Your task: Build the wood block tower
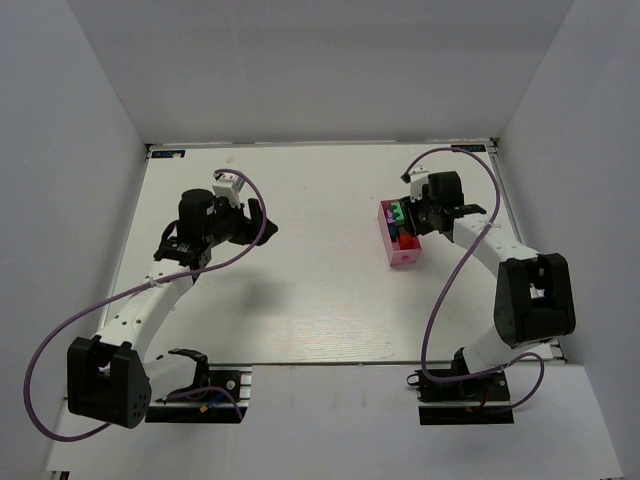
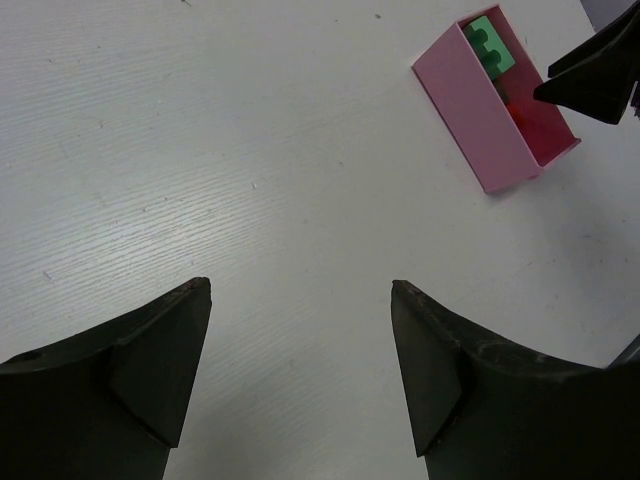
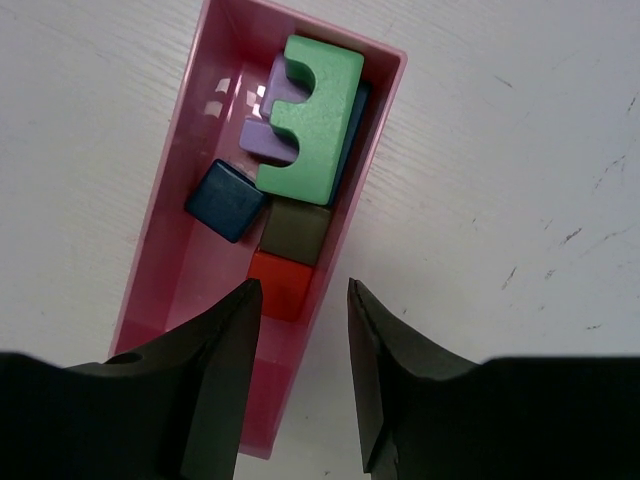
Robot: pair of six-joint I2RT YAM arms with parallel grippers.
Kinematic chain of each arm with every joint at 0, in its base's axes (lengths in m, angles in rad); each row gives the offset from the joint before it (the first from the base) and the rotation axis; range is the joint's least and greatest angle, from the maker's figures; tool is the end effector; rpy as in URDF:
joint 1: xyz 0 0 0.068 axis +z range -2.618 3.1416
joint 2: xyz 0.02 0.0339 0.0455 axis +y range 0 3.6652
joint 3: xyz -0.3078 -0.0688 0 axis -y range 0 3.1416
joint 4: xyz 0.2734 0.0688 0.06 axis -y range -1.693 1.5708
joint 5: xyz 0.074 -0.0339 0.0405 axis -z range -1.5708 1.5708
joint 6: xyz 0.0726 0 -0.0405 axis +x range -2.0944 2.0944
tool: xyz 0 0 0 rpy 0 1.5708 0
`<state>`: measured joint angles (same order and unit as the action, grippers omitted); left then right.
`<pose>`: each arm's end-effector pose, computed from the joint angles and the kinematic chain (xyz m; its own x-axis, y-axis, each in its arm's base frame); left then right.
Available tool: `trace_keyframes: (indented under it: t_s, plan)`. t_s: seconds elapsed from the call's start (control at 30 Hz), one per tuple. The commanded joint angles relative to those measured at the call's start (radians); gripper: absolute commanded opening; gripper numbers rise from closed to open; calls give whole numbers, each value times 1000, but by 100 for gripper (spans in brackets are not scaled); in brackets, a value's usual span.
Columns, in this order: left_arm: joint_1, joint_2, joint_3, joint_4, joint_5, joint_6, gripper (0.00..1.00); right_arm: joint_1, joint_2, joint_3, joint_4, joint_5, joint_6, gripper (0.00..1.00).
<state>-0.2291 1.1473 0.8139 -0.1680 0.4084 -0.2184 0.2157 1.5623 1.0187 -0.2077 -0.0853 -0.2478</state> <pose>0.2806 -0.0950 0.2937 -0.5756 -0.0700 -0.8147 0.4332 0.8190 -0.3764 0.3790 0.0894 0.2313 -0.5792 -0.3771 -0.7227 -0.4292 0.8948 -0.1229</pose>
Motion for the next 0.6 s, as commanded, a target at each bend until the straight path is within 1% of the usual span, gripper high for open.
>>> trace_keyframes:
  t_s: [0.0,0.27,0.43,0.5,0.57]
  plan:
    - [1,-6,34,-2,27,-12,82,7,11,55,-4,38,-11,46]
    - [1,-6,34,7,36,-12,82,10,76,89,-5,42,-31,46]
    - [1,3,34,7,36,-12,82,10,114,113,-27,38,-36,42]
    - [1,3,34,7,36,-12,82,13,117,115,-22,38,-39,42]
    - [1,3,34,7,36,-12,82,13,123,116,-21,38,-42,39]
